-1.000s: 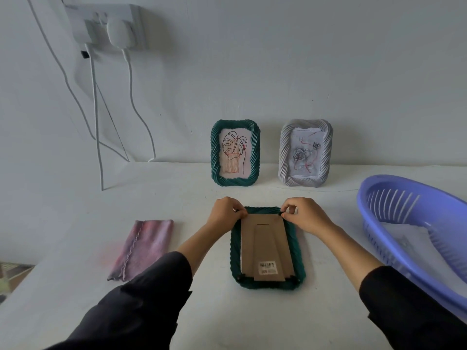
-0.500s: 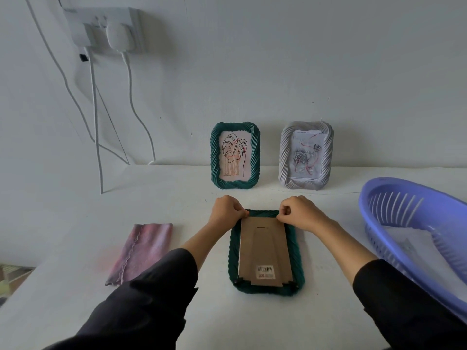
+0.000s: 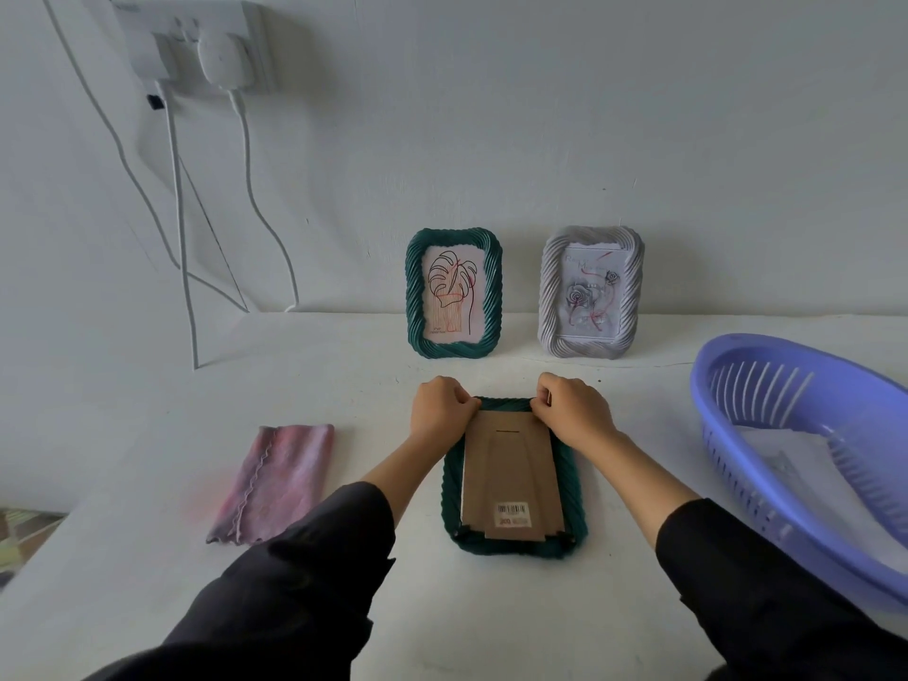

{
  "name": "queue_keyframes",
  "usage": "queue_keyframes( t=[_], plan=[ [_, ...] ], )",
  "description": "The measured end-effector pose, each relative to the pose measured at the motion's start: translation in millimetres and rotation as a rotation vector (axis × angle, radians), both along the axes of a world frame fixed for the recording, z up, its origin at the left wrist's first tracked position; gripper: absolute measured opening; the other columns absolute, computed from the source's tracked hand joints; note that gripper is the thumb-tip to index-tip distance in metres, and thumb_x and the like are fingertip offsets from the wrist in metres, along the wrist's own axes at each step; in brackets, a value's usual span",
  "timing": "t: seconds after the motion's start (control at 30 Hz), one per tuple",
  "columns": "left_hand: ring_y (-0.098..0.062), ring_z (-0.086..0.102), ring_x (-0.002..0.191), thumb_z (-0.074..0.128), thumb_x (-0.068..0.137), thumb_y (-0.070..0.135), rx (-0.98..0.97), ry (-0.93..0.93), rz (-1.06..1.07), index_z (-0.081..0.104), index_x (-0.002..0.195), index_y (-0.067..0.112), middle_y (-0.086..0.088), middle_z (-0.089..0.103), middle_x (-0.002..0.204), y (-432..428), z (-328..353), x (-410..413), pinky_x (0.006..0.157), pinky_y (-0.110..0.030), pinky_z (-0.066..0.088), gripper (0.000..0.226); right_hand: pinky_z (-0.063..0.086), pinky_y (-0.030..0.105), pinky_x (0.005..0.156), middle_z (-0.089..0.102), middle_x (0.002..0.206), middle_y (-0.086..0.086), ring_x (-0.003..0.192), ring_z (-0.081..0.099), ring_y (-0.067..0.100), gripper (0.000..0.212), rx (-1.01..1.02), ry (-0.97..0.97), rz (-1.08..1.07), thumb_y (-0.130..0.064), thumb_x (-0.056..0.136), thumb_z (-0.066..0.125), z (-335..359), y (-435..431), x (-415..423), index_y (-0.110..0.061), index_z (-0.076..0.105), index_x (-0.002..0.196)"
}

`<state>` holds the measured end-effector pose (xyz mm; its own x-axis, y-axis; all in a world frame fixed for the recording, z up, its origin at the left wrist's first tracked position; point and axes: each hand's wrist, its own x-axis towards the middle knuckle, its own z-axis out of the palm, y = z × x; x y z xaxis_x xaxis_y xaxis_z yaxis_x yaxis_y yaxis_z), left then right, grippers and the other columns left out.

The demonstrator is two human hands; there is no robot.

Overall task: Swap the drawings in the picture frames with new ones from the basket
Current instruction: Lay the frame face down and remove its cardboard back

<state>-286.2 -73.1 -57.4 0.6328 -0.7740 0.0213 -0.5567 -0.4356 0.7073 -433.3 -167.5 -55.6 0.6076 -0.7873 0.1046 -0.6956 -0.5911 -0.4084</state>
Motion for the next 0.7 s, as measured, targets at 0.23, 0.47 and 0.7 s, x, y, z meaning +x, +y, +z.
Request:
queue_keyframes(
  t=[0.23,0.47,0.7],
  plan=[
    [-0.017,0.052,0.103,0.070,0.082,0.025,-0.099,0.094,-0.100,0.065,0.108,0.014,-0.007,0.051,0.124,35.6,-15.0,-4.0,0.087,-0.021,0.041,0.029,0.042,0.026,0.068,0.048,0.087,-0.007,0.078,0.051,0.012,0.010,-0.043,-0.266,0.120,-0.012,0.088,0.056,-10.0,23.2,-39.0,-0.008,0.062,0.095],
    [-0.021,0.042,0.129,0.071,0.081,0.026,-0.085,0.089,-0.149,0.070,0.091,0.020,-0.004,0.042,0.141,76.5,-19.1,-21.5,0.107,-0.033,0.037,0.012,0.044,0.027,0.077,0.056,0.087,-0.010,0.082,0.056,0.014,0.008,0.153,-0.275,0.199,-0.008,0.081,0.061,-16.7,65.6,-78.2,-0.015,0.066,0.080],
    [-0.009,0.041,0.127,0.078,0.072,0.029,-0.107,0.126,-0.250,0.071,0.077,0.033,0.004,0.045,0.140,128.6,-13.3,-29.9,0.103,-0.024,0.029,0.010,0.033,0.010,0.086,0.056,0.106,-0.005,0.101,0.051,0.010,0.018,0.123,-0.240,0.280,-0.026,0.078,0.071,-19.1,90.1,-103.7,-0.012,0.067,0.088]
  ],
)
